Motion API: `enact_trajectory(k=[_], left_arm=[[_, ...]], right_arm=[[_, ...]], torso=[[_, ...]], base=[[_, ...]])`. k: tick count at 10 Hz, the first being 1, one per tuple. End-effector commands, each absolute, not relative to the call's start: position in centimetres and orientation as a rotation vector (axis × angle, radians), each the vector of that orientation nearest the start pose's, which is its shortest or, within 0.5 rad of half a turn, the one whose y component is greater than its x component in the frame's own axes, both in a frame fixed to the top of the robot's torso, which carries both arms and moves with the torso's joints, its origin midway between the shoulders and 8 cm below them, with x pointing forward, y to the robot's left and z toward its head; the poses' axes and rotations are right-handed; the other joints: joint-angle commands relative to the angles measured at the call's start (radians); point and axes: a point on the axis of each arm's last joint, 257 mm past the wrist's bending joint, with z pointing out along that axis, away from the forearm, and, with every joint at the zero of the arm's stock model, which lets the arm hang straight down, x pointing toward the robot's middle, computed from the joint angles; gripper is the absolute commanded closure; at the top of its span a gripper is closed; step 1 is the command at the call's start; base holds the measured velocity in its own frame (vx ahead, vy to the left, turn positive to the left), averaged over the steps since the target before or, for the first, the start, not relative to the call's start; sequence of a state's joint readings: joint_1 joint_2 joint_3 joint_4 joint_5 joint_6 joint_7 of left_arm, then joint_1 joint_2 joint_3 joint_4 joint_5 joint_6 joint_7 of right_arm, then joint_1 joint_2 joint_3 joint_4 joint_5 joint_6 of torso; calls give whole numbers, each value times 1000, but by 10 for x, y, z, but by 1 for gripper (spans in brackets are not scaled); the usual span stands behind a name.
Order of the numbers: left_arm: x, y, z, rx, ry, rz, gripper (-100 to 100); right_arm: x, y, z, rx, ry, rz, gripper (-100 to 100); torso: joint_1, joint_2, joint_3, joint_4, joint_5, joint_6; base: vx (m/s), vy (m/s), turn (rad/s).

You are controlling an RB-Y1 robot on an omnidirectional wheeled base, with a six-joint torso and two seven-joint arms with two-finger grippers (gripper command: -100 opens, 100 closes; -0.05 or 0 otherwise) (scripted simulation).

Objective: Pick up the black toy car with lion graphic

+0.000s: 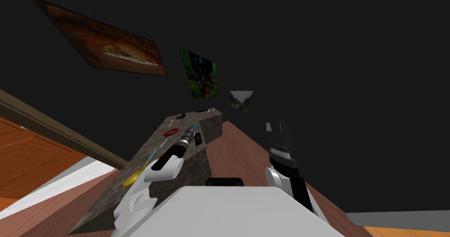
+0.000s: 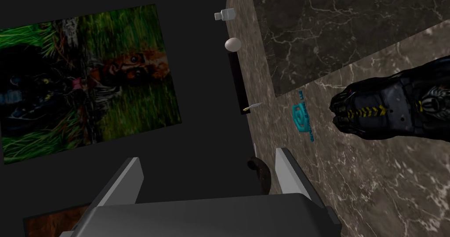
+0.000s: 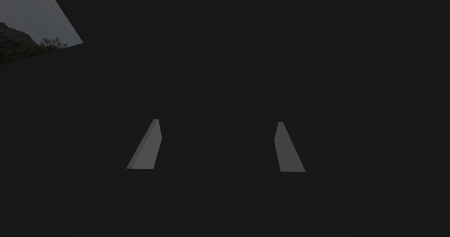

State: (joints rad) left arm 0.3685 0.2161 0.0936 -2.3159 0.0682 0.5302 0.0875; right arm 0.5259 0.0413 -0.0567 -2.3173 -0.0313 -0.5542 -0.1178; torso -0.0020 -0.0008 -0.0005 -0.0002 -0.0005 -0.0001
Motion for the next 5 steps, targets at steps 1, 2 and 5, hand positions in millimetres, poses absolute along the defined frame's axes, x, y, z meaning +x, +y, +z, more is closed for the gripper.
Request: enact_trajectory(k=[1,2,5], left_arm=[[429,335,-152,-1322,1274,-944,-100],[428,335,-155,-1331,1281,-936,-100],[426,343,-168,-1381,1310,-885,-100]], right_arm=[[319,-305,43,677,477,1377,0],[319,-305,43,677,477,1377,0],[319,-305,43,677,477,1377,0]], torso=[[0,0,0,0,0,0],[0,0,0,0,0,0],[-1,0,0,0,0,0]], base=[[18,-31,-75],[5,-19,-3],[14,-31,-63]])
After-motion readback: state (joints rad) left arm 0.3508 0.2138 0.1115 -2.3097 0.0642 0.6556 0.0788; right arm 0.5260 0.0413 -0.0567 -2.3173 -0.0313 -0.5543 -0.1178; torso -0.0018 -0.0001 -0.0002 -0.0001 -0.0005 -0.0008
